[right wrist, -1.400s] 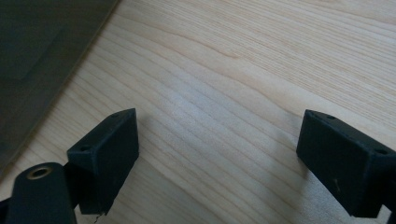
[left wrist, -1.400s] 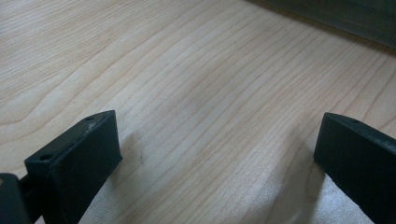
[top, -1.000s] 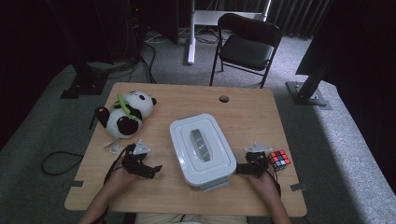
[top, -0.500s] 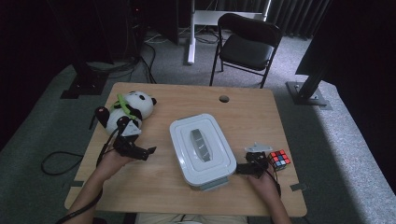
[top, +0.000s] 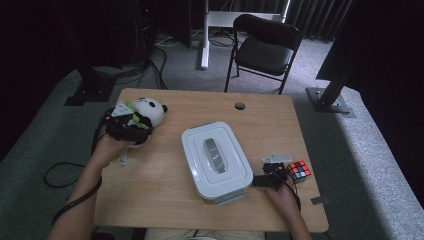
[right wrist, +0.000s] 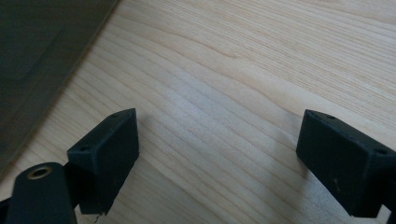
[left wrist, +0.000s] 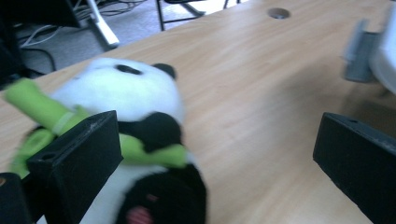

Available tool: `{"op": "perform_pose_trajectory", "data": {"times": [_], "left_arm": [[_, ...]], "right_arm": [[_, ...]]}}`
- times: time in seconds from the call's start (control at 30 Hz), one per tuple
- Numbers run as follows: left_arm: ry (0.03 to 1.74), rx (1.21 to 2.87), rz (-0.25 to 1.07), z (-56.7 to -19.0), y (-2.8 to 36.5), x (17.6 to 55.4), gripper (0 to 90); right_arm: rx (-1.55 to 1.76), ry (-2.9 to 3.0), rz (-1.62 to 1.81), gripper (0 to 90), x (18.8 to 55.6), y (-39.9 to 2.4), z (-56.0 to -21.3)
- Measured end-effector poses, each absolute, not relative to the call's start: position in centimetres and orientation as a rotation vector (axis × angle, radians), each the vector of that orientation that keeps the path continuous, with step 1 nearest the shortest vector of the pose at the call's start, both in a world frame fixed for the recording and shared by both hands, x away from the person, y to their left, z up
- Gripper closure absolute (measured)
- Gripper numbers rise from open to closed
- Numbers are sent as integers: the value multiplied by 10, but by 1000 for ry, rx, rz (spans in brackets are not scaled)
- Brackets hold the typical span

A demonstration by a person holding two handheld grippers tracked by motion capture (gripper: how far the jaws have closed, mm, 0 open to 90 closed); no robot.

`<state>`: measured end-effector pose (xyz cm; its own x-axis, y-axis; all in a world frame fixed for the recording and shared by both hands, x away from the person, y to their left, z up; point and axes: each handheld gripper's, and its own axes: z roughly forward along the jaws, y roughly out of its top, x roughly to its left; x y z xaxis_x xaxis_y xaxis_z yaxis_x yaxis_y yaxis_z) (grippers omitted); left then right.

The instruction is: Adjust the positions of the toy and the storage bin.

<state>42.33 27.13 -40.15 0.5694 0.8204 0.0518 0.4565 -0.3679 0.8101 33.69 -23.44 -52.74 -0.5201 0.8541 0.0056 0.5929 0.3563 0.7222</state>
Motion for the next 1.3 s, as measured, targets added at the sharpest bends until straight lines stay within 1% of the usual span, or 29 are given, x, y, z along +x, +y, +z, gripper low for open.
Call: {"op": "perform_pose_trajectory", "data": {"times": [0.23,0.4,0.53,0.57,0.6,0.83,0.87,0.93,0.97,1.0,1.07,1.13,1.23,1.27,1.3], "left_arm": [[1094,1960,598,-405,285,449,17],[1174,1939,607,-414,293,462,17],[1273,1918,598,-426,306,477,18],[1291,1907,580,-429,309,480,39],[1305,1884,560,-431,311,482,39],[1364,1821,566,-433,318,488,70],[1374,1821,564,-433,318,489,99],[1396,1820,578,-433,318,491,122],[1414,1853,592,-435,316,492,163],[1426,1873,590,-437,315,493,178],[1430,1888,546,-438,315,494,217],[1442,1917,518,-439,313,493,234],[1439,1945,519,-442,309,491,291],[1424,1958,517,-444,307,488,291],[1410,1966,550,-446,303,484,363]], "right_arm": [[1269,2252,966,127,337,-234,-527],[1268,2252,966,127,337,-234,-527],[1268,2250,966,128,337,-234,-527],[1267,2251,966,128,337,-234,-527],[1267,2251,965,128,337,-234,-527],[1267,2251,966,128,337,-234,-527],[1267,2251,965,128,337,-234,-527],[1267,2251,966,128,337,-234,-527],[1267,2251,966,128,337,-234,-527],[1266,2251,966,129,337,-234,-527],[1266,2251,965,128,336,-234,-527],[1266,2251,966,128,336,-234,-527],[1266,2251,965,129,336,-234,-527],[1266,2251,965,129,336,-234,-527],[1267,2251,964,130,336,-234,-527]]}}
